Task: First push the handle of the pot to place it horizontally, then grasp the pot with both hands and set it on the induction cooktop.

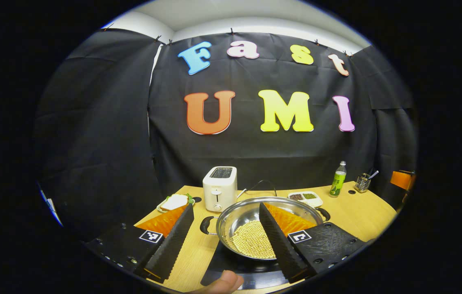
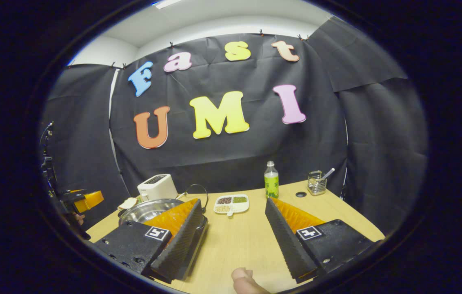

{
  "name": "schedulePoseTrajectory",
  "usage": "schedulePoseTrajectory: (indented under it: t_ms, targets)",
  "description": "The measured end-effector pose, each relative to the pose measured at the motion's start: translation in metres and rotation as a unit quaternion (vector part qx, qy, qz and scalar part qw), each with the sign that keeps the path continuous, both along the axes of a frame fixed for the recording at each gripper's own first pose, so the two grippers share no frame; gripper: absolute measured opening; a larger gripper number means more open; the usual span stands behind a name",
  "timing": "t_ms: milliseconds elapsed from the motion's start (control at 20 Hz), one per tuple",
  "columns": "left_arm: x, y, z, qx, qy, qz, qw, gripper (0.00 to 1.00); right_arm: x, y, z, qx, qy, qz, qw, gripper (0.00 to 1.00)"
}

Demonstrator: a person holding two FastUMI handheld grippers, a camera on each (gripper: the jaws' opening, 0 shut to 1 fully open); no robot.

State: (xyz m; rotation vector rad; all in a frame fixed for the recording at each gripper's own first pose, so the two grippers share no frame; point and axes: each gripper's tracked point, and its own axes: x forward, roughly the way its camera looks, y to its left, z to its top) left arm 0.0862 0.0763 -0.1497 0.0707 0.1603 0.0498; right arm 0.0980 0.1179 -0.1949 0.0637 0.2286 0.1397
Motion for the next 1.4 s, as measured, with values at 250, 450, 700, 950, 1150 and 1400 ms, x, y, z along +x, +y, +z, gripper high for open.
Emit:
schedulePoseTrajectory:
  t_ms: [250,450,700,950,1150,1400]
  targets:
    - [-0.029,-0.023,0.029,-0.007,-0.014,-0.003,1.0,0.96,-0.039,-0.03,0.036,-0.014,-0.03,-0.003,0.999,0.96]
    - [-0.058,-0.032,0.056,-0.031,-0.03,-0.001,0.999,0.96,-0.066,-0.049,0.065,-0.013,-0.056,-0.012,0.998,0.99]
    - [-0.092,-0.052,0.079,-0.023,-0.056,-0.011,0.998,0.96,-0.092,-0.077,0.08,-0.033,-0.06,-0.039,0.997,0.96]
    - [-0.125,-0.077,0.093,-0.019,-0.085,-0.023,0.996,0.96,-0.121,-0.094,0.106,-0.031,-0.1,-0.047,0.993,0.96]
    - [-0.147,-0.097,0.092,-0.009,-0.098,-0.02,0.995,0.96,-0.147,-0.112,0.125,-0.052,-0.131,-0.066,0.988,0.99]
    - [-0.166,-0.112,0.094,-0.021,-0.105,-0.039,0.994,0.96,-0.164,-0.127,0.135,-0.036,-0.147,-0.084,0.985,0.96]
